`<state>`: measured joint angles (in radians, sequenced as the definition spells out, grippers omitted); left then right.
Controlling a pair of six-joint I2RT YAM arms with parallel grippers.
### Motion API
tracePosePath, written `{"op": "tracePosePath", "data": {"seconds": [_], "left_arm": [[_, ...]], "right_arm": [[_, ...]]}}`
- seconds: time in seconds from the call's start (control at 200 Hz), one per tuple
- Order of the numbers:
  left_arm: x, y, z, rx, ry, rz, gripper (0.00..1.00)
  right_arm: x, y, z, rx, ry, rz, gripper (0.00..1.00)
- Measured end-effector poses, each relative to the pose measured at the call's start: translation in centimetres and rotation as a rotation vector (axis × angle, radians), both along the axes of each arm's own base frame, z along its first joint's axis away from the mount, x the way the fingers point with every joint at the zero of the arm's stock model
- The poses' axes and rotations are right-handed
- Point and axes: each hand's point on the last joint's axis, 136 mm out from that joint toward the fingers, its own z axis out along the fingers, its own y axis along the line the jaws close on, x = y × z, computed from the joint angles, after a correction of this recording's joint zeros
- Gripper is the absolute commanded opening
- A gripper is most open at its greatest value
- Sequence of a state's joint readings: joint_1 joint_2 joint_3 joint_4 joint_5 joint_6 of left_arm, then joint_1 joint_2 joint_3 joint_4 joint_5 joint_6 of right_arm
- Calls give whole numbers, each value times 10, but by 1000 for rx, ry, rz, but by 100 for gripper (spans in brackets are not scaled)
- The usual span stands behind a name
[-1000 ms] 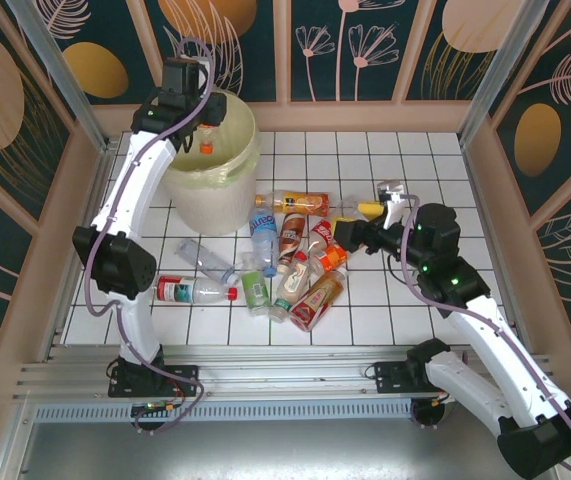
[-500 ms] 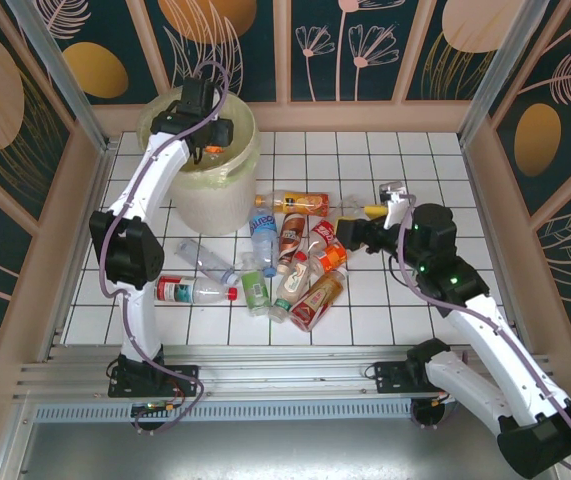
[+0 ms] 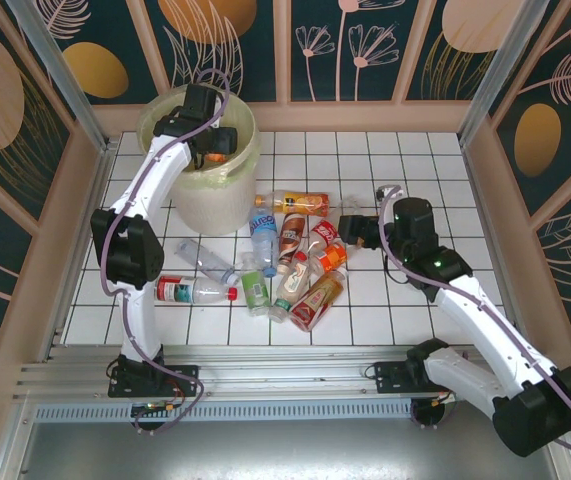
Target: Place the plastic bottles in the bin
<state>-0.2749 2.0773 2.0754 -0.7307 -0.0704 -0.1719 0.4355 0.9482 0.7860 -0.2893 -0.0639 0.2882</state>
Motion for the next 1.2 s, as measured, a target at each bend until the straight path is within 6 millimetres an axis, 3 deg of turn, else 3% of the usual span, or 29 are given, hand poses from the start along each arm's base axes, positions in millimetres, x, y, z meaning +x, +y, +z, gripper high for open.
{"op": "tracePosePath", "data": {"seconds": [0.145,0.295,0.46,0.58,0.706,0.806,0.931,1.046,1.201], "left_arm": [[-3,-1,1,-10,2,-4,93],[-18,1,15,-34,-14,-3,99],[-41,-1,61,-103,-115,-37,99],[-69,-2,97,-168,-217,-75,99],[-102,-8,131,-262,-338,-146,99],[-128,-25,150,-358,-404,-267,99],[-156,-47,152,-472,-421,-406,99],[-180,-71,146,-555,-414,-520,99],[-208,-110,134,-626,-382,-653,99]], "right_arm": [[2,-7,-3,-12,11,-42,91],[5,-15,-5,-21,15,-74,91],[9,-27,-7,-35,20,-129,91],[11,-41,-10,-56,27,-188,90],[12,-63,-16,-80,52,-288,90],[12,-86,-22,-85,84,-388,92],[12,-112,-26,-96,106,-508,99],[11,-133,-31,-120,122,-603,99],[12,-155,-56,-171,191,-703,99]]}}
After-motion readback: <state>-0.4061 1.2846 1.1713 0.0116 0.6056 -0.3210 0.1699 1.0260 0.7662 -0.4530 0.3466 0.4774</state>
